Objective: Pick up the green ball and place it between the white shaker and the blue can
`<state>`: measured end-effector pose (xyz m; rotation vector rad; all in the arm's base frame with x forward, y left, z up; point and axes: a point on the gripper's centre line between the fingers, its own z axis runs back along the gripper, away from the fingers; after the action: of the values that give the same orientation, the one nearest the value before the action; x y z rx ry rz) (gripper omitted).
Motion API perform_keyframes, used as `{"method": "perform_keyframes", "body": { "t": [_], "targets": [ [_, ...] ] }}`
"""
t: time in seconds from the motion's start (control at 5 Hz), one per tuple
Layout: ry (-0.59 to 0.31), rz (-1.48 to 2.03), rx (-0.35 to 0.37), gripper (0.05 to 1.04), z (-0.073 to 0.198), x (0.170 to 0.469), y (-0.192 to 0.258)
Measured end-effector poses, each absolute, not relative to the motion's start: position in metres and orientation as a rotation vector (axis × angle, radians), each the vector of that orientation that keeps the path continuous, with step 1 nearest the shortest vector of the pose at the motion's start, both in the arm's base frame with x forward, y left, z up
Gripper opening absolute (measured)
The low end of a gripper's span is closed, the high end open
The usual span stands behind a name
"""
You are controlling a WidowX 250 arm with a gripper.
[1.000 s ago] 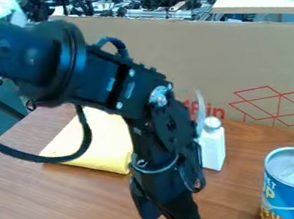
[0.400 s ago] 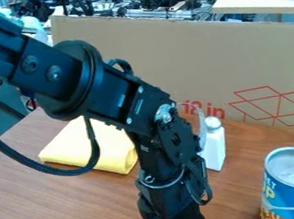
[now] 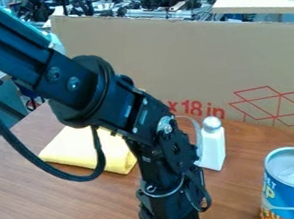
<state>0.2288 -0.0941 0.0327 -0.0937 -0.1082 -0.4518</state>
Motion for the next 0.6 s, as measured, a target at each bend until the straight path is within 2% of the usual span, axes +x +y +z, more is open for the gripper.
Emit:
{"method": "perform_keyframes", "body": {
  "t": [0.2,0.4,0.6],
  "targets": [
    [-0.088,-0.444,-0.098,0.947,0.0252,0.2267,-0.0971],
    [-0.096,-0.429,-0.1,0.851,0.025,0.2268,-0.0998],
    [-0.111,-0.422,-0.102,0.851,0.0292,0.2264,-0.104]
  ]
}}
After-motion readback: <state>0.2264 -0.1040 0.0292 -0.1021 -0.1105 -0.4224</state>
